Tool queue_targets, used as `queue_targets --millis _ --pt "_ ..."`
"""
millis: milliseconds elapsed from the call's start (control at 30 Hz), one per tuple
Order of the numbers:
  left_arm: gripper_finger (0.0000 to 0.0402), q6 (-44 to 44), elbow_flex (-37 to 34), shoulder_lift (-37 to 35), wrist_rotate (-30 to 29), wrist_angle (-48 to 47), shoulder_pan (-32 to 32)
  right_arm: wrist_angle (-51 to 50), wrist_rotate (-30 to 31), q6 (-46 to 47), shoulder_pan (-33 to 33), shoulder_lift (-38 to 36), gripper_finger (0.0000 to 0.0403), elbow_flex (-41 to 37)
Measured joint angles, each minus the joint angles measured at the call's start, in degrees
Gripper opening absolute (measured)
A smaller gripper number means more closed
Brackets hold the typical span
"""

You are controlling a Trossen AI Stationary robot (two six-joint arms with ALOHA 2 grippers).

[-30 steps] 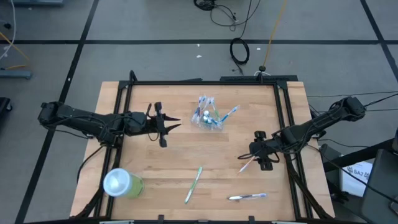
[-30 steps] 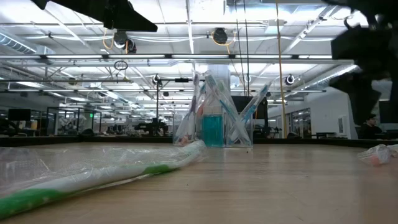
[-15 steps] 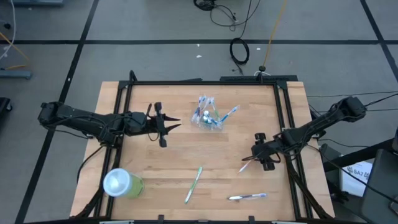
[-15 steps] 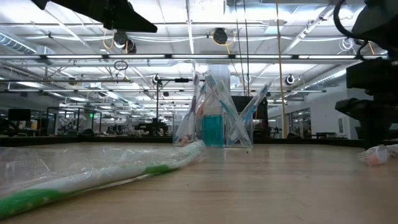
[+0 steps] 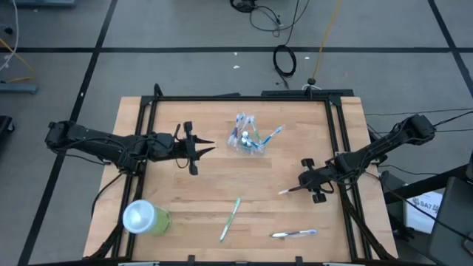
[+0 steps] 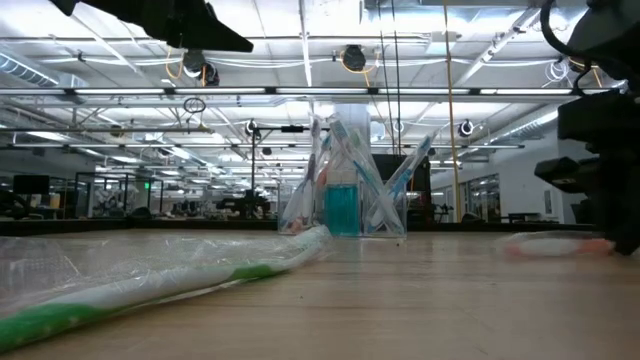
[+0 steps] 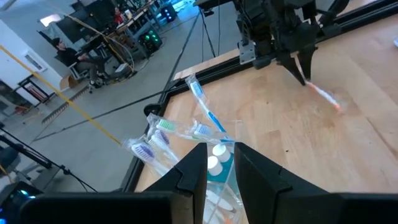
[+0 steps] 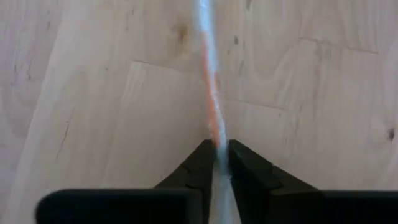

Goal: Pick & Place toothbrushing station
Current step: Put the orange toothbrush into the transparent organizer

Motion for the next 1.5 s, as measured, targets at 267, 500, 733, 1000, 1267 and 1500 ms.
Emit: queue_targets --millis 267,500,733,1000,1267,1500 --pt "0.0088 1.43 0.0 0.0 0.0 0.04 0.0 3.74 0.83 -4.11 -0.02 0.38 0.0015 3.22" --pt "0.0088 1.43 0.0 0.0 0.02 0.02 0.0 4.25 12.87 -27.75 -0.02 0.25 0.0014 15.87" --pt "0.0088 1.46 -0.02 0.0 0.04 0.04 0.0 4.88 26.77 -57.0 -1.55 0.19 0.0015 26.76" --pt "0.0088 1.47 -0.02 0.0 0.07 0.07 0.0 0.71 31.12 -76.35 -8.02 5.86 0.0015 33.98" --pt "0.0088 1.12 -0.02 0.01 0.09 -0.01 0.0 -9.63 45.15 -87.19 -13.71 13.07 0.0012 39.02" --pt "0.0088 0.39 -0.02 0.02 0.24 -0.32 0.0 -11.71 49.71 -95.56 -17.64 15.32 0.001 39.01"
